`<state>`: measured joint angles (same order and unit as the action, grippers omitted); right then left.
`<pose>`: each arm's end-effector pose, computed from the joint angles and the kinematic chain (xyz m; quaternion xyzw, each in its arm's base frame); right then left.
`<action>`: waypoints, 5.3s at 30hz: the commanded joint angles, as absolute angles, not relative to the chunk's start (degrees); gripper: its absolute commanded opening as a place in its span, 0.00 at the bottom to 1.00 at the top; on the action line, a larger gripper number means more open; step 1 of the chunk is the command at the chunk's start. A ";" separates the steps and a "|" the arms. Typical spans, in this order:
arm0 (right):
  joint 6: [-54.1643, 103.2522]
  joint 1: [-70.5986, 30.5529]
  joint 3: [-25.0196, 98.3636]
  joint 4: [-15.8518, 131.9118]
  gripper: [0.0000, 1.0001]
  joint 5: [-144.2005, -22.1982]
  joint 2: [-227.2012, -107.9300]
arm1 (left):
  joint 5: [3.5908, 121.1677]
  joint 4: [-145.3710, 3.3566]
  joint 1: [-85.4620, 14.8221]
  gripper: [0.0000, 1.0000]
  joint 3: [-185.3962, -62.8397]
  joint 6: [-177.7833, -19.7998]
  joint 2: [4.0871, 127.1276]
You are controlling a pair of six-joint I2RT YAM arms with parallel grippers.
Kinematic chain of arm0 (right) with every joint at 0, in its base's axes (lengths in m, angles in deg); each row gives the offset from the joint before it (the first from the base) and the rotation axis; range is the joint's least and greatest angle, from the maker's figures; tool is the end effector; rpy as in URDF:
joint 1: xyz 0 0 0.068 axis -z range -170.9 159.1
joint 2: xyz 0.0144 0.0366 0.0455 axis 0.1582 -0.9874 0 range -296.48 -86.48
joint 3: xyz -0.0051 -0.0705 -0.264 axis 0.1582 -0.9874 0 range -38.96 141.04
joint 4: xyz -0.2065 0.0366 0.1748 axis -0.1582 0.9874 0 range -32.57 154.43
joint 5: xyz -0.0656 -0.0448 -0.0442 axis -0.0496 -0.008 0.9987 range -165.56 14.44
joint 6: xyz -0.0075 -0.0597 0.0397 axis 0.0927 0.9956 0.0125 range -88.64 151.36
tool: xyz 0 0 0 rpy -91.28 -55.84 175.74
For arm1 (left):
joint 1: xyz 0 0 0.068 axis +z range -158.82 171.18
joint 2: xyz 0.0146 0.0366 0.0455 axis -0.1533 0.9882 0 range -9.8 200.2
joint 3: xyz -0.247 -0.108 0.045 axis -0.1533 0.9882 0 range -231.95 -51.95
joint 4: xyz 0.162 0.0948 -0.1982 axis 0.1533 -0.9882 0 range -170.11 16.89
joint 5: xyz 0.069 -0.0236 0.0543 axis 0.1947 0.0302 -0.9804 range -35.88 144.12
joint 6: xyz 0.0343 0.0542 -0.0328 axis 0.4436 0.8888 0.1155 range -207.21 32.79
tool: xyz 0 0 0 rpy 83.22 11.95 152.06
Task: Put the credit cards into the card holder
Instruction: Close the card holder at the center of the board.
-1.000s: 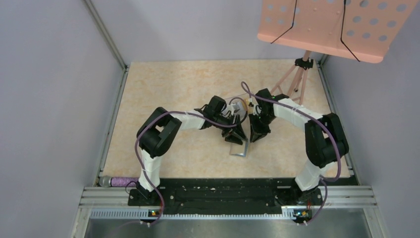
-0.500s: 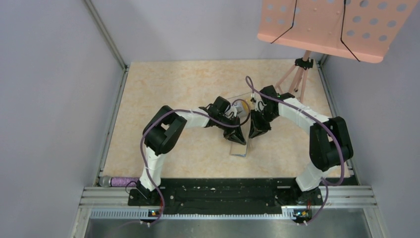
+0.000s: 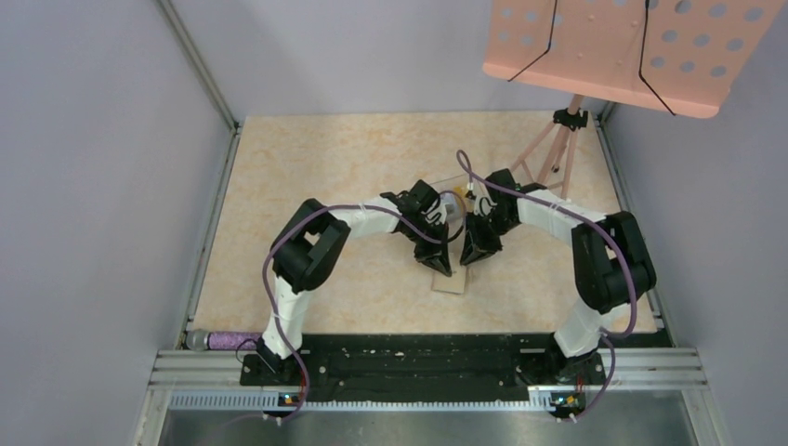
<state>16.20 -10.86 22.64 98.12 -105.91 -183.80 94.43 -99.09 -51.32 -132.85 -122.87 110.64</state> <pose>0.2972 0.1400 0.1524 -0.0711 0.9562 0.2823 0.0305 0.2985 -0.3258 0.1154 -0.1277 -0.9114 0.3869 0.0577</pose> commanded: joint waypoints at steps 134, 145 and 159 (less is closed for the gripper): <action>9.48 -8.03 10.74 73.96 0.06 -111.93 -186.29 | 81.89 -105.71 -55.93 0.34 -144.23 -122.81 110.43; 9.36 -8.03 10.61 73.78 0.06 -112.11 -186.34 | 79.92 -108.93 -55.93 0.37 -145.71 -121.83 111.71; 9.40 -8.03 10.77 73.78 0.06 -112.54 -186.56 | 78.13 -108.94 -55.76 0.39 -144.09 -121.43 110.20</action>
